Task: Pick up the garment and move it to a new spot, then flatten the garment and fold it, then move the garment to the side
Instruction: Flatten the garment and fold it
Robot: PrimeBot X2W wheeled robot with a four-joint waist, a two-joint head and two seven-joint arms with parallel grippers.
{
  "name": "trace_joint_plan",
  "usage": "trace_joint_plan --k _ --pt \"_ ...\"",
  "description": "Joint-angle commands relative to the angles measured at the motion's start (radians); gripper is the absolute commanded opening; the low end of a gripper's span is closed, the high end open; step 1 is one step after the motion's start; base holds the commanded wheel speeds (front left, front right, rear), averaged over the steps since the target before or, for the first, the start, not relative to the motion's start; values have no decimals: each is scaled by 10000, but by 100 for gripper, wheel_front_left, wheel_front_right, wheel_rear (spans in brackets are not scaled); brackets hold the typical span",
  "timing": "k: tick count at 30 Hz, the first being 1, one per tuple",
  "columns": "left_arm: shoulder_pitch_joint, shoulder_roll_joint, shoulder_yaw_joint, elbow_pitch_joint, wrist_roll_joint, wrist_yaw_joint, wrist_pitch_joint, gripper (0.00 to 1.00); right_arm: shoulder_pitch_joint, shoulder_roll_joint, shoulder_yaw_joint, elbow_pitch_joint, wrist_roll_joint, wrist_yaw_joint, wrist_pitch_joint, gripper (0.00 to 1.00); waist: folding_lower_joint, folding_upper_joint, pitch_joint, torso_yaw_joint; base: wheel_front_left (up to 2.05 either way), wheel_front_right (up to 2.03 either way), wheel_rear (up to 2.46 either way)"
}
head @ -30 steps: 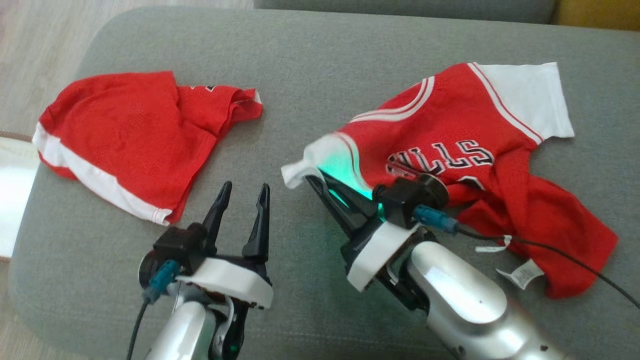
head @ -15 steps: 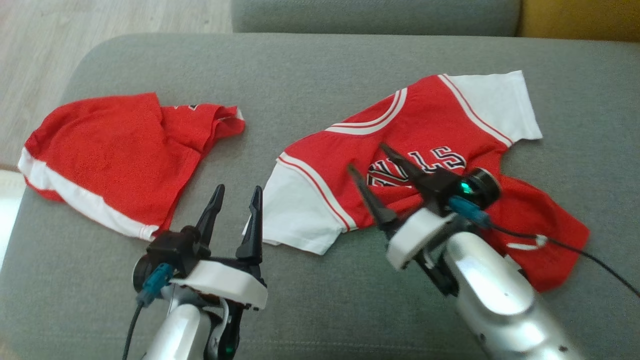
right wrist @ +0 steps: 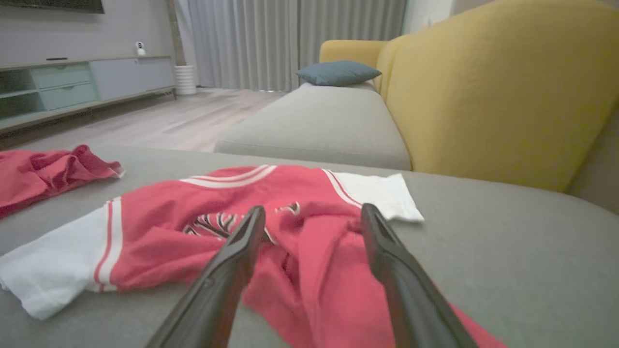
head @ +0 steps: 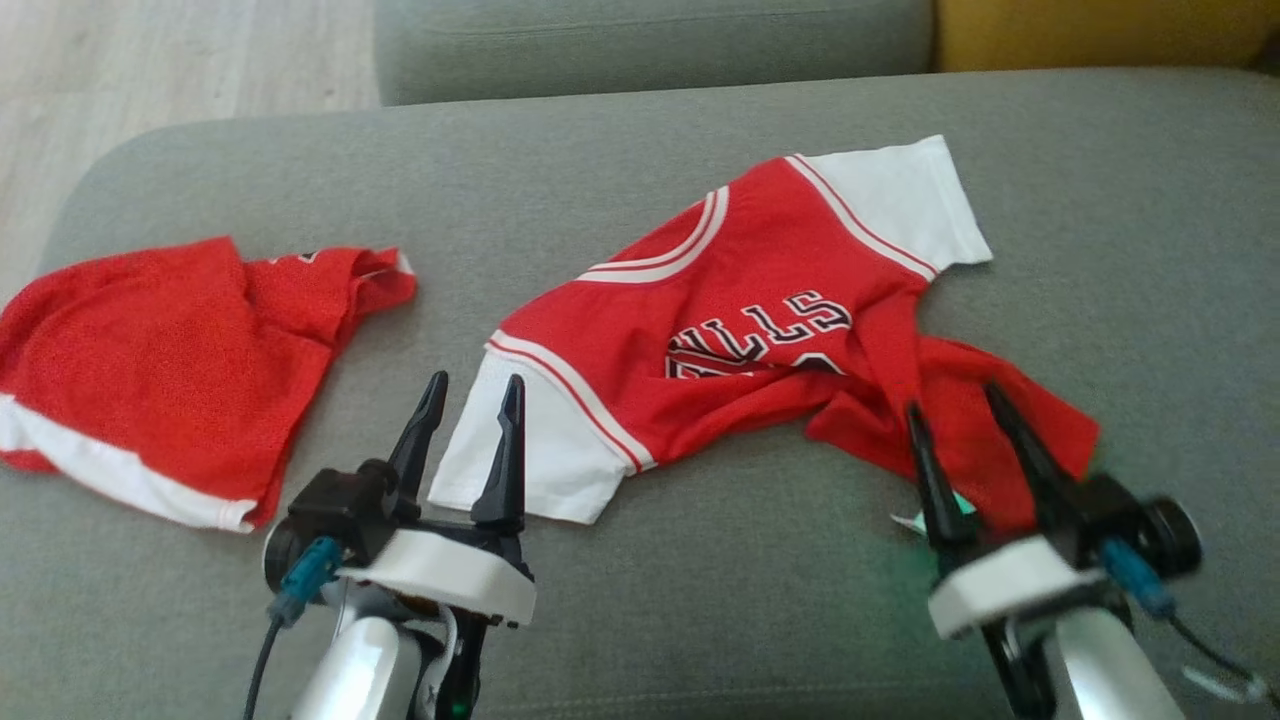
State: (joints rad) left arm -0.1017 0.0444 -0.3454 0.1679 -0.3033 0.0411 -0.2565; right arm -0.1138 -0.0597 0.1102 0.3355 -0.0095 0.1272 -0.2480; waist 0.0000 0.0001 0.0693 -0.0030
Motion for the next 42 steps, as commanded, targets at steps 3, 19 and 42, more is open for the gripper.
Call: trace_joint_plan --k 3,19,42 --pt "-237 58 318 -326 51 -14 -53 100 360 95 -34 -594 -36 35 -127 100 0 -1 88 -277 0 0 0" --pt "-391 58 366 -208 147 -113 -53 100 1256 95 -748 -1170 -703 35 -136 100 0 -1 306 -742 0 0 0" --pt "-696 58 287 -157 128 -125 -53 100 756 95 -1503 924 -1937 35 4 100 0 -1 843 -579 0 0 0"
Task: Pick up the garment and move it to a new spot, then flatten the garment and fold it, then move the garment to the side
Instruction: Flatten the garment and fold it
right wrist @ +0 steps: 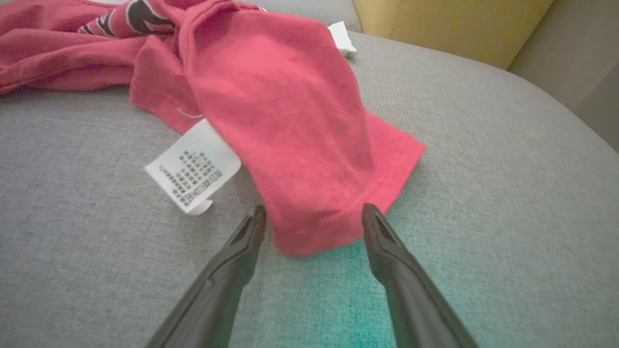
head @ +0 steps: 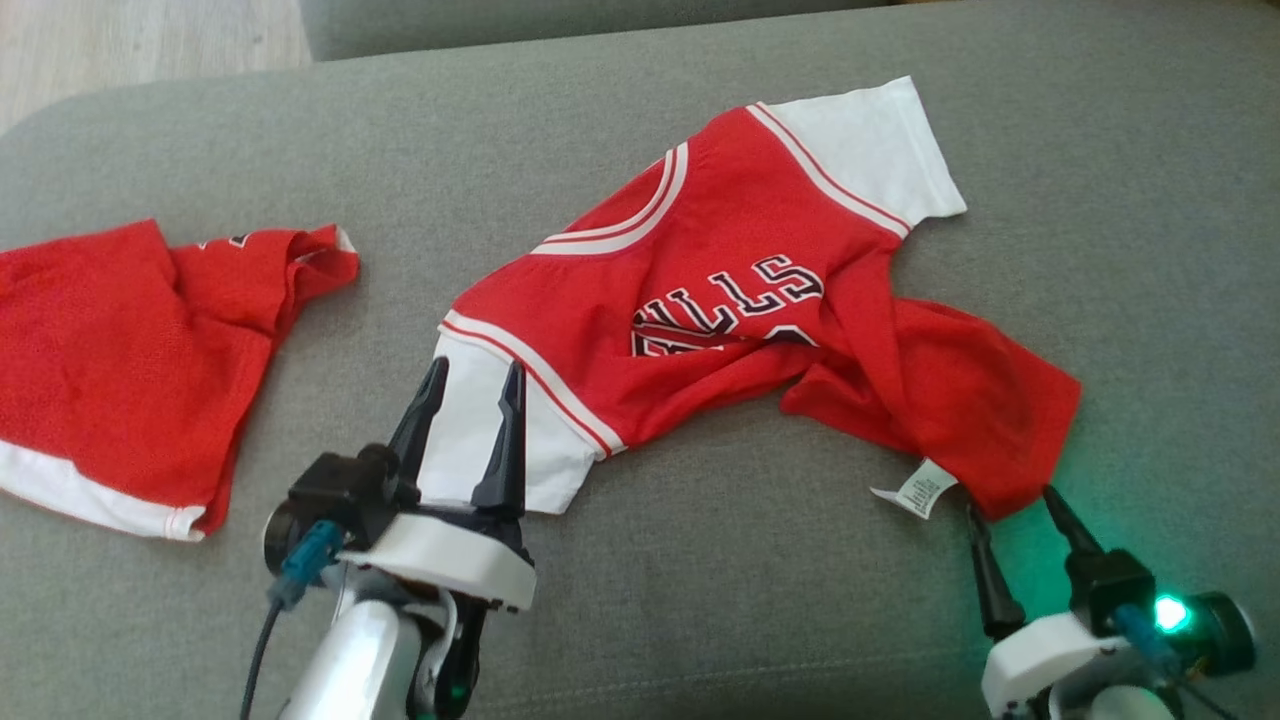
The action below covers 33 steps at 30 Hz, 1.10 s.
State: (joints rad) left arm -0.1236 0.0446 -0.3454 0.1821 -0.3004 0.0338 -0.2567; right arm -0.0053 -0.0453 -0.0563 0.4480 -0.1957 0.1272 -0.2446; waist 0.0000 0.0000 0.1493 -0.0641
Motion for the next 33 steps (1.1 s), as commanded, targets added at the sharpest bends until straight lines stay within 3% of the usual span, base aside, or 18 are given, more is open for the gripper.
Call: trace_joint_plan --k 1,2,3,4,10,18,27,33 --pt "-491 56 287 -290 112 -62 -51 100 -390 -49 113 -127 -81 35 -38 100 0 0 76 52 0 0 0" --pt "-504 56 289 -280 125 -73 -51 100 -449 -49 34 -53 -79 35 -42 100 0 0 102 68 0 0 0" --pt "-512 56 297 -269 138 -84 -51 100 -509 -49 -49 14 -89 35 -48 42 0 0 118 81 0 0 0" --pt "-517 56 312 -257 150 -94 -51 100 -567 -49 -128 68 -112 35 -54 0 0 0 126 93 0 0 0" --pt "-525 56 399 -195 172 -122 -51 100 -826 -49 -787 9 -199 35 -109 0 0 0 54 120 0 0 0" --pt "-420 56 405 -166 105 -67 -51 100 -1211 -49 -1618 -1178 -87 35 -114 0 0 0 -164 48 0 0 0" --pt "-532 56 223 -239 45 -60 -51 100 -2889 -65 -2042 -2224 46 35 962 0 0 0 33 332 0 0 0" --pt "-672 56 157 -213 34 -87 -51 100 -4396 -797 -2400 -1635 -544 35 1691 0 0 0 303 723 0 0 0"
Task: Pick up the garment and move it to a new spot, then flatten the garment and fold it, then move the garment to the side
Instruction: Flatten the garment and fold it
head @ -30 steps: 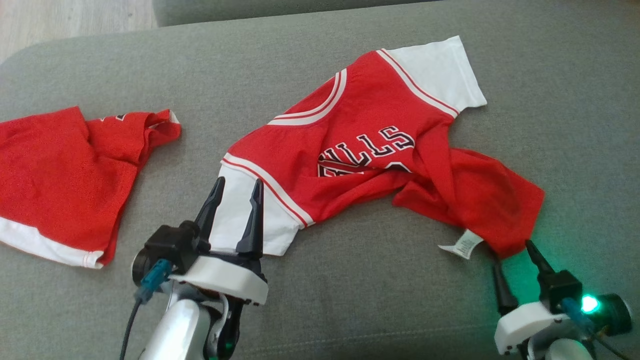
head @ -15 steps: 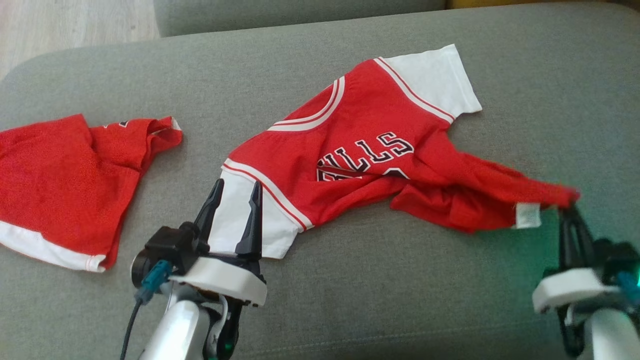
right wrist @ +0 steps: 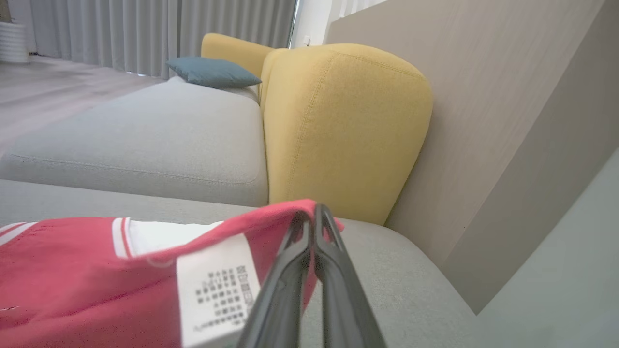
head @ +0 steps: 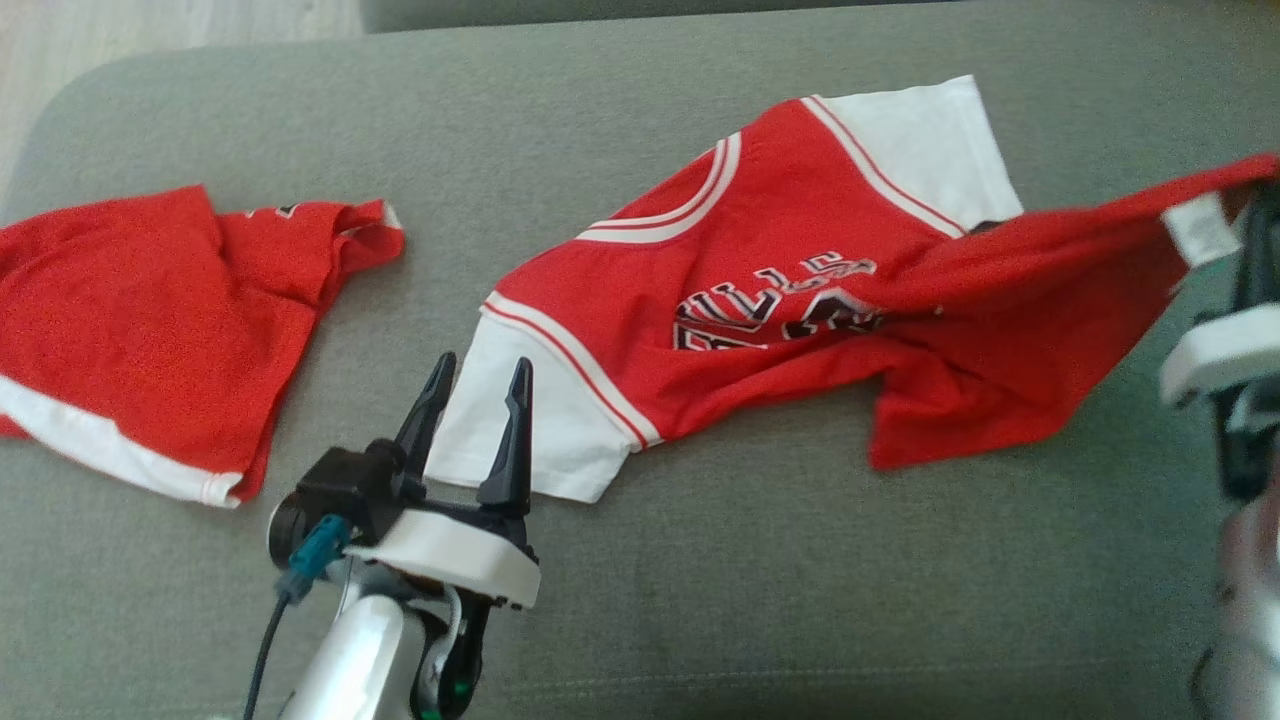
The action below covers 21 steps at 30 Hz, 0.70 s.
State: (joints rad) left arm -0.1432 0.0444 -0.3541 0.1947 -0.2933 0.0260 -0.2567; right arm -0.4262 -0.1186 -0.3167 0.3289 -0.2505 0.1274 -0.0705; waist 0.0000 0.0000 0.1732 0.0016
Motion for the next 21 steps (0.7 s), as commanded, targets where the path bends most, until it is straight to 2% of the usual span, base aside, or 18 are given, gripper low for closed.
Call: trace_joint_plan --k 1,9,10,11,12,16,21 --pt "-505 58 219 -334 -51 -11 -51 100 -425 -293 143 -201 -147 33 37 0 0 0 98 145 0 0 0" --pt "-636 58 207 -278 -46 -38 -51 100 -2355 -1381 -300 1800 -1178 33 -59 0 0 0 264 573 0 0 0" --pt "-651 58 200 -276 -51 -43 -51 100 -2557 -1446 -310 2072 -1318 33 -135 43 0 0 267 608 0 0 0" --pt "-659 58 194 -277 -57 -45 -51 100 -2749 -1490 -319 2334 -1447 33 -220 77 0 0 267 634 0 0 0" --pt "-664 58 187 -279 -61 -45 -51 100 -2941 -1515 -360 2561 -1562 33 -322 100 0 0 271 657 0 0 0" --pt "-653 58 165 -271 -58 -33 -51 100 -3500 -1423 -670 3237 -1990 33 -766 100 0 0 238 705 0 0 0" --pt "-543 58 222 -247 -54 36 -51 100 -3443 -977 -962 3751 -2341 33 -1339 100 0 0 24 614 0 0 0"
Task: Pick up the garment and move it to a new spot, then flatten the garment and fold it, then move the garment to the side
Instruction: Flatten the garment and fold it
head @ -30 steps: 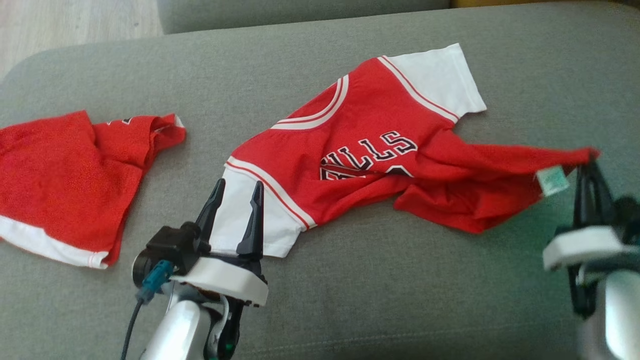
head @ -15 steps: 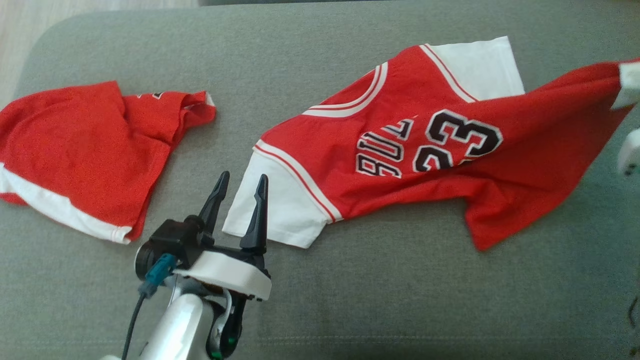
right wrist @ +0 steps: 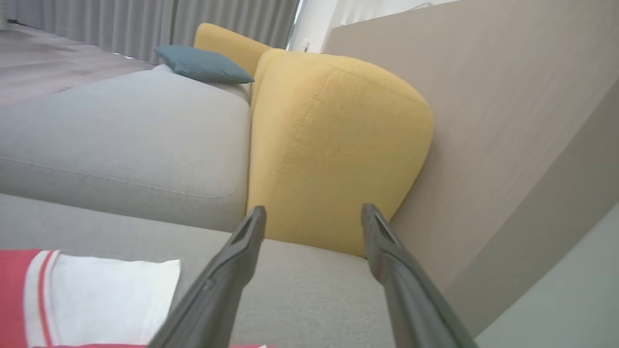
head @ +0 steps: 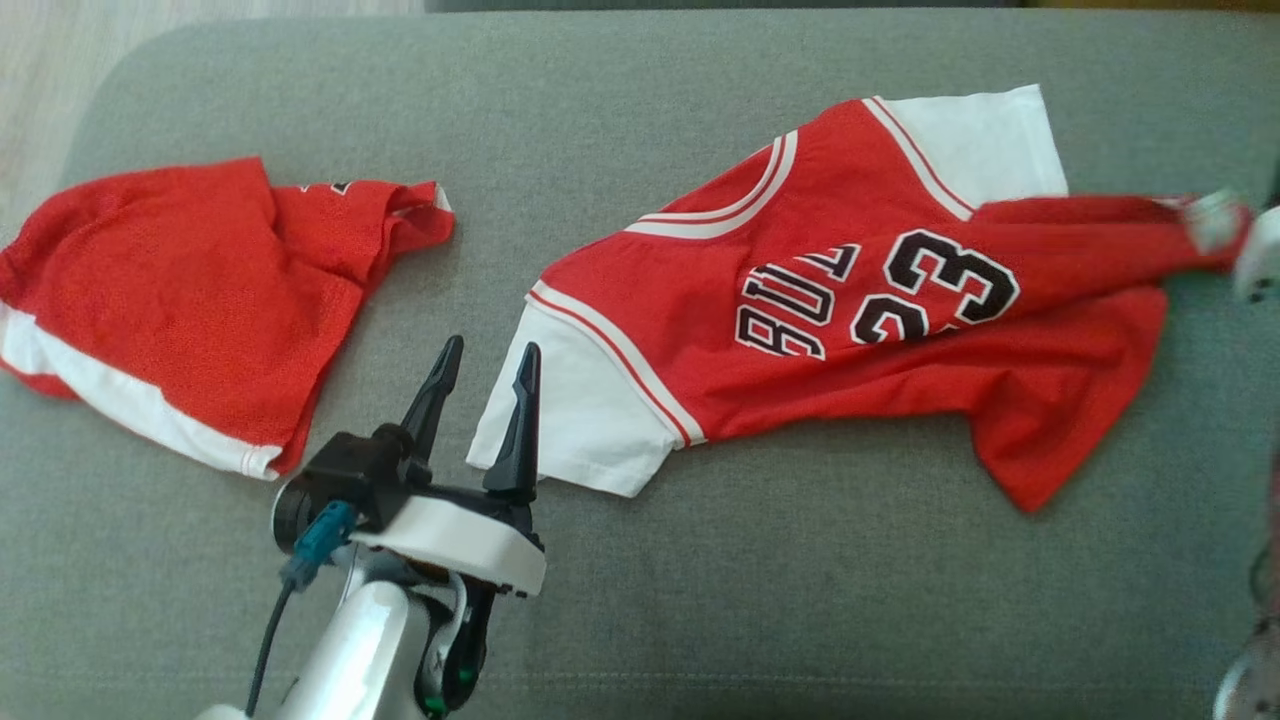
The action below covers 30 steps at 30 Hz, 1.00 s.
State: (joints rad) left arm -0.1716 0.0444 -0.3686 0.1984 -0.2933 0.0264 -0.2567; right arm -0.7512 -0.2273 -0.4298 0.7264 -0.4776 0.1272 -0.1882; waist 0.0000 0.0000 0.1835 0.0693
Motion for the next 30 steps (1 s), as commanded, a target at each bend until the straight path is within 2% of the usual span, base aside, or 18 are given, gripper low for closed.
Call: trace_joint_plan --k 1,8,13,14,24,30 --pt "-226 58 380 -291 -55 40 -51 100 -112 222 133 -168 -75 35 -261 100 0 0 -133 -107 0 0 0" --pt "28 58 473 -347 -58 87 -51 100 990 1213 466 -549 490 35 -697 100 0 0 -544 -581 0 0 0" --pt "222 58 552 -387 -59 127 -51 100 2374 1664 1408 -1889 1623 35 -730 100 0 0 -868 -948 0 0 0" --pt "222 58 552 -387 -59 127 -51 100 2374 1664 1408 -1889 1623 35 -730 100 0 0 -868 -948 0 0 0" --pt "396 58 654 -505 -65 157 -51 100 5728 1767 3601 -4626 4232 35 -734 100 0 0 -1088 -1377 0 0 0" --pt "372 58 634 -499 -47 129 -51 100 6874 1769 4014 -5041 4828 35 -734 100 0 0 -1032 -1397 0 0 0"
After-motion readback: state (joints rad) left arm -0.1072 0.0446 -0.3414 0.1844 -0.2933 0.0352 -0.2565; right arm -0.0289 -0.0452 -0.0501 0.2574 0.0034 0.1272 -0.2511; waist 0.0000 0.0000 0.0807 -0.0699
